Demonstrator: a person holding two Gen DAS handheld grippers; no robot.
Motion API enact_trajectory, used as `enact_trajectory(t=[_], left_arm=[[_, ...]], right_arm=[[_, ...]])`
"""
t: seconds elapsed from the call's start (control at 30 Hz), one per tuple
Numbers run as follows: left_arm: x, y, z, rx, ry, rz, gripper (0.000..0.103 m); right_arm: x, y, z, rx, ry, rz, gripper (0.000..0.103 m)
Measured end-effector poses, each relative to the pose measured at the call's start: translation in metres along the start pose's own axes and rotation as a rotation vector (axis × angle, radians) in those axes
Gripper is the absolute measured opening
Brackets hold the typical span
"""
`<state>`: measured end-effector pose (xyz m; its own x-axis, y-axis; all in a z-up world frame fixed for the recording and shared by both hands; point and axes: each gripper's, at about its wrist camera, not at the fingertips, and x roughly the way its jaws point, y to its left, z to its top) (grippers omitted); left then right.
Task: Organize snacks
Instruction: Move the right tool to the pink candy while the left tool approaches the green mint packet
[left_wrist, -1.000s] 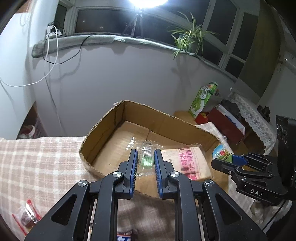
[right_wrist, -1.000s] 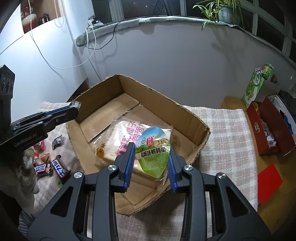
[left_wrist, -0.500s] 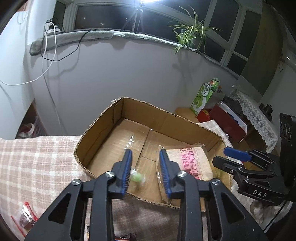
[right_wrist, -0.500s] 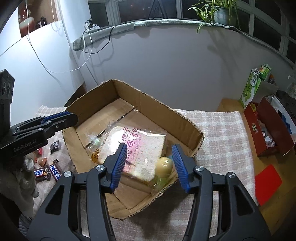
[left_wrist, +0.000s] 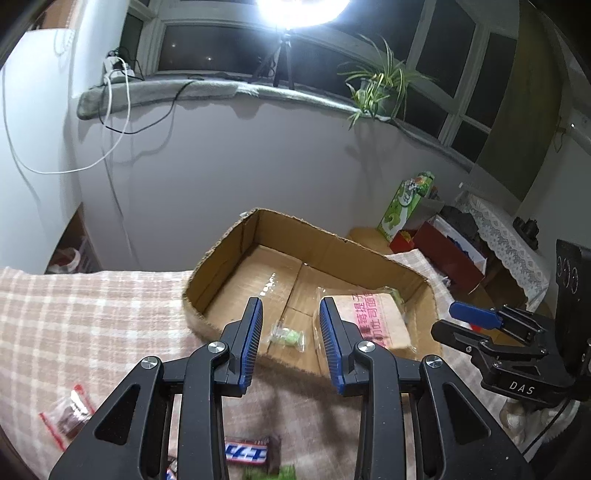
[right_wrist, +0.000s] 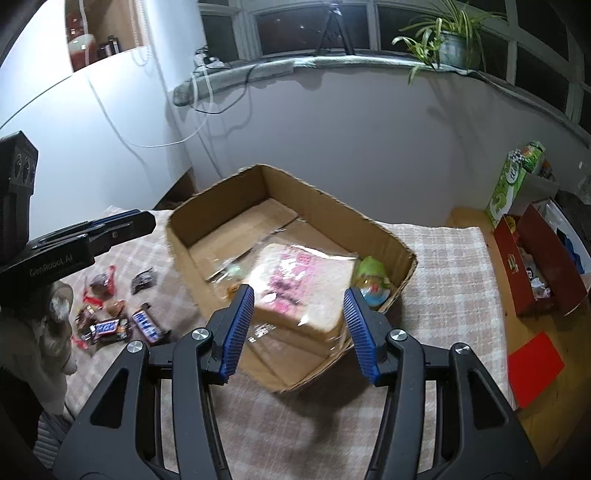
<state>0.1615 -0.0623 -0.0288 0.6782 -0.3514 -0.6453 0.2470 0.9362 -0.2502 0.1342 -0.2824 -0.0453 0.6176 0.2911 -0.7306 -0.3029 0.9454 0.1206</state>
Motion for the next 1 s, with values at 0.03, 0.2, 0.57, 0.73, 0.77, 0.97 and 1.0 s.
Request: enact_trajectory(t=[0.03, 0.2, 0.57, 0.73, 0.77, 0.97, 1.0], left_arm=[[-0.004, 0.000, -0.001, 0.001, -0.004, 0.000, 0.030], [-0.026, 0.001, -0.013, 0.019, -0.017, 0.000, 0.030], [-0.069, 0.011, -0.074, 0.078, 0.050, -0.012, 0.030], [-0.078, 0.016, -0.103, 0.094, 0.121, -0.072, 0.030], [-0.077, 0.018, -0.111, 0.107, 0.146, -0.082, 0.030], [-0.073, 0.011, -0.148, 0.220, 0.244, -0.085, 0.030], [-0.074, 0.009, -0.152, 0.236, 0.249, -0.089, 0.030]], right_arm=[[-0.003, 0.003, -0.001, -0.006, 0.000, 0.005, 0.053], [-0.018, 0.022, -0.015, -0.054, 0.003, 0.049, 0.053], [-0.025, 0.069, -0.067, -0.187, 0.107, 0.155, 0.053], [-0.014, 0.089, -0.094, -0.242, 0.186, 0.192, 0.053], [-0.011, 0.092, -0.099, -0.250, 0.203, 0.197, 0.053], [0.002, 0.107, -0.124, -0.274, 0.266, 0.234, 0.053], [0.003, 0.110, -0.128, -0.279, 0.273, 0.241, 0.053]])
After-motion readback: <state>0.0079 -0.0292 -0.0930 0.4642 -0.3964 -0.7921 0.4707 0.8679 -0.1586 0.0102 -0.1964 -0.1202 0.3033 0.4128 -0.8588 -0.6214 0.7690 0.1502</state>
